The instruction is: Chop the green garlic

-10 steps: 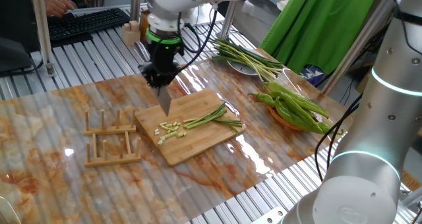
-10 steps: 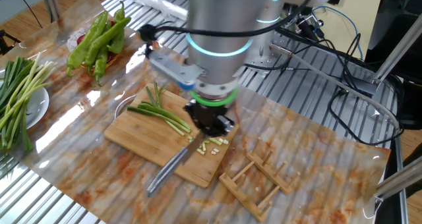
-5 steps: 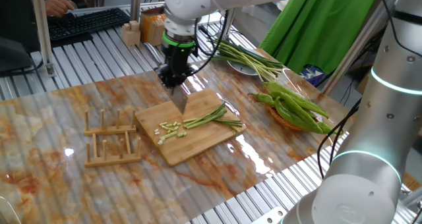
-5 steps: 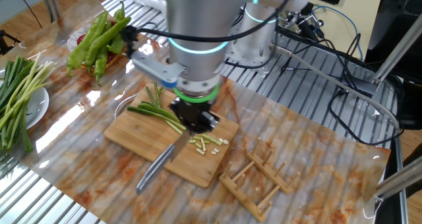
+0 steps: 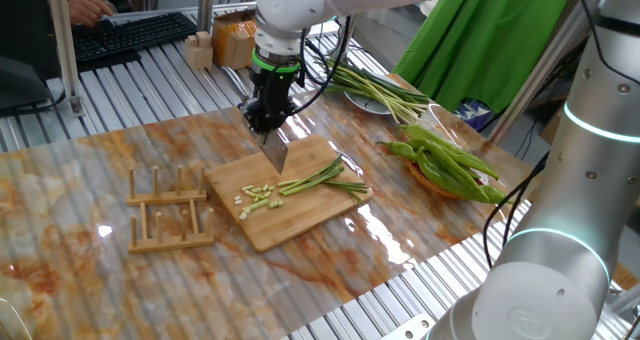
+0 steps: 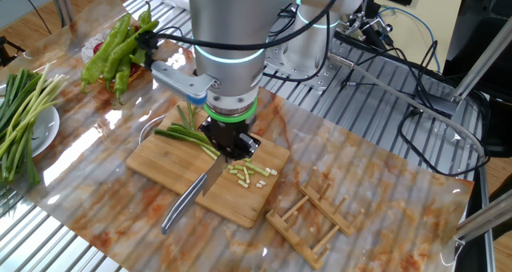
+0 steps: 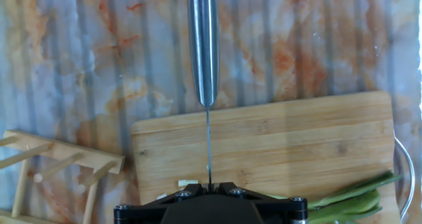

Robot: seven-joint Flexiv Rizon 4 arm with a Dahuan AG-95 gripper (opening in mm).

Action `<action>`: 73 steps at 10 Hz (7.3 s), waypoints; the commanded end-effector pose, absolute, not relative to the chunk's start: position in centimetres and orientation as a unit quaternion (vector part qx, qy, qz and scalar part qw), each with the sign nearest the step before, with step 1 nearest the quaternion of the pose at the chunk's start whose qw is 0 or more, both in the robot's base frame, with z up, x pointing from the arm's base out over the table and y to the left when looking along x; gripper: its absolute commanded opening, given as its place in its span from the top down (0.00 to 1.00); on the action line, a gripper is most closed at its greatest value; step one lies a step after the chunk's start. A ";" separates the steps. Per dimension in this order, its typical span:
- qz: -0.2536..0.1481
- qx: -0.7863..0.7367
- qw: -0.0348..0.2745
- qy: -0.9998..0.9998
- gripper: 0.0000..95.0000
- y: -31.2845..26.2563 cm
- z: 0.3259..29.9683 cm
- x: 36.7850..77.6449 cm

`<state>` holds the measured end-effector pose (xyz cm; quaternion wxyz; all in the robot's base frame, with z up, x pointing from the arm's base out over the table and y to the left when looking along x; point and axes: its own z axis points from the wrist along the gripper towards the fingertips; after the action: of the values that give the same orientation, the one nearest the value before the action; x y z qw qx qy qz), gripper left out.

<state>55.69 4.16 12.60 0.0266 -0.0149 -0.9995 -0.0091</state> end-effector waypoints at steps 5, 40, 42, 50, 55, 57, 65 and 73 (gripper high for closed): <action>0.000 -0.049 0.020 -0.999 1.00 4.2 12.6 55.5; -0.027 -0.003 -0.013 -1.000 1.00 -0.7 5.0 49.1; -0.028 -0.003 -0.021 -0.999 1.00 -0.6 3.7 49.0; -0.035 -0.011 -0.034 -0.999 1.00 -0.6 1.9 48.9; -0.029 -0.016 -0.021 -0.999 1.00 -0.4 3.9 48.8; -0.026 -0.016 -0.013 -0.999 1.00 -0.4 5.4 48.8; -0.027 -0.020 -0.024 -0.999 1.00 -0.4 4.4 48.8; -0.030 -0.028 -0.032 -0.999 1.00 -0.3 2.3 49.0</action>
<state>49.00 -0.32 3.37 -0.0366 -0.0302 -0.9985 -0.0258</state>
